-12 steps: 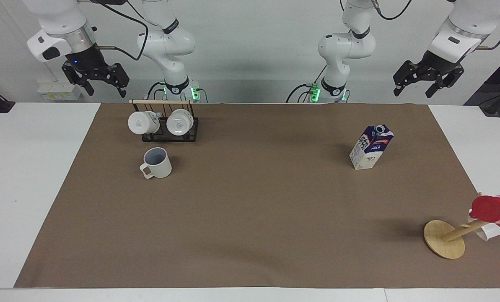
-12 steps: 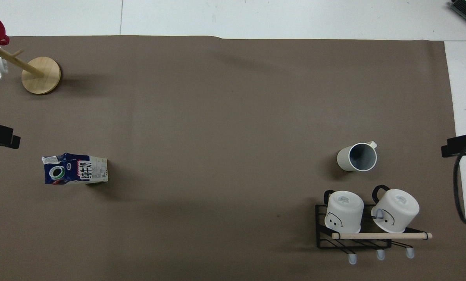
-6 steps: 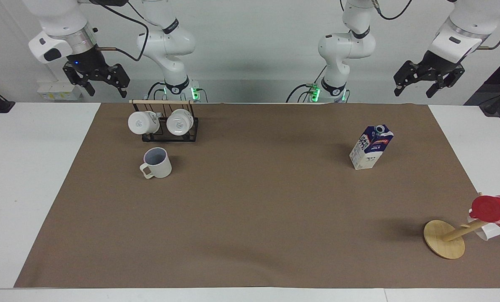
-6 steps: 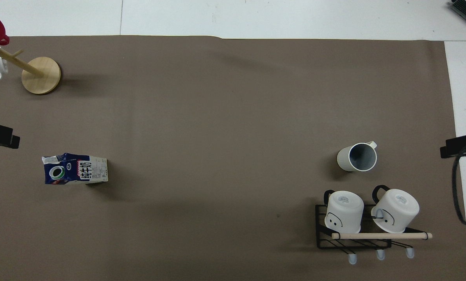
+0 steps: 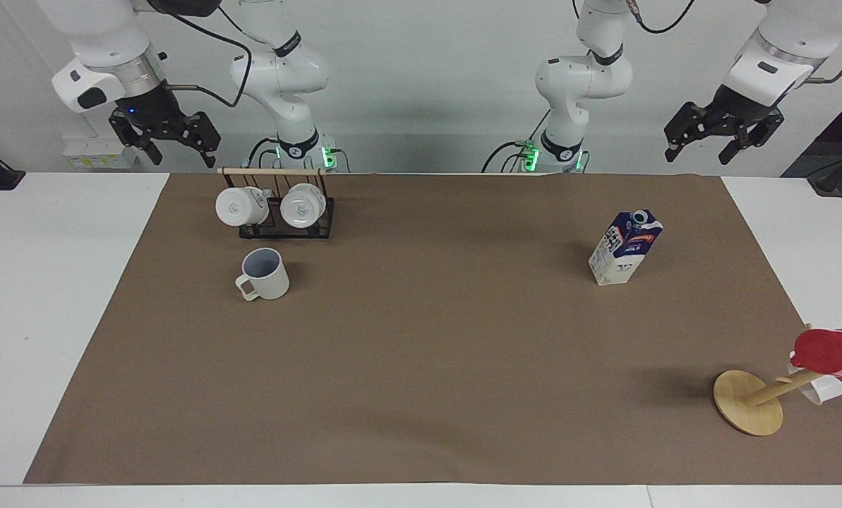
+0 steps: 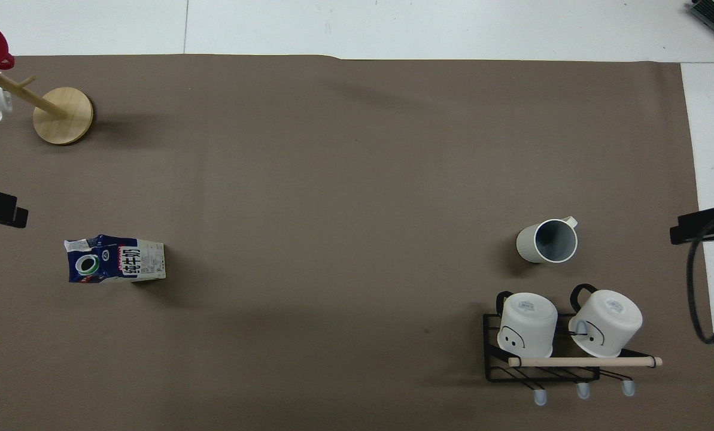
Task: Place cup and milk on table
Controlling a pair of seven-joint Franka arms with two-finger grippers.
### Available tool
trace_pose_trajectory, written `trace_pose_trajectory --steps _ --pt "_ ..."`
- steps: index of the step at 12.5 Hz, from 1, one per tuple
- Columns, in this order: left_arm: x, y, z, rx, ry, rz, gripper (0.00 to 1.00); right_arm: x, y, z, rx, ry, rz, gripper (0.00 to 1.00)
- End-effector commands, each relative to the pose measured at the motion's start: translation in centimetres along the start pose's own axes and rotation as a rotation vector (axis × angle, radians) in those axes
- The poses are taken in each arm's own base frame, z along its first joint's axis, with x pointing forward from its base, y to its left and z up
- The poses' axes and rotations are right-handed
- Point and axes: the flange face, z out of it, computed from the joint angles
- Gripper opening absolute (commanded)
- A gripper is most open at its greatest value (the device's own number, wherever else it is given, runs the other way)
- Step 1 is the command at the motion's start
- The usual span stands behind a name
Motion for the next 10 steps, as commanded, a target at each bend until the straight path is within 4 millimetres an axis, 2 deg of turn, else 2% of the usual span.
trace_pose_trajectory --steps 1,4,5,6,7,10 --pt "-0.4 -0.3 -0.6 0.016 0.005 -0.001 1.00 -0.5 -1.2 0.8 0.008 0.023 0.025 1.00" --pt "-0.5 -0.3 -0.4 0.017 -0.007 -0.003 1.00 0.3 -2.9 2.0 0.008 0.053 -0.010 1.00" --pt "-0.7 -0.4 -0.4 0.016 -0.009 -0.007 1.00 0.6 -3.3 3.3 0.007 0.048 -0.015 1.00" --pt "-1.0 -1.1 -0.3 0.015 -0.012 -0.017 1.00 1.0 -4.6 4.3 0.009 0.065 -0.035 1.00" --pt "-1.0 -1.5 -0.1 0.015 -0.013 -0.027 1.00 1.3 -5.3 5.6 0.009 0.073 -0.040 1.00" --pt "-1.3 -1.6 -0.1 0.013 -0.007 -0.029 1.00 2.1 -6.8 11.3 0.002 0.041 -0.033 1.00"
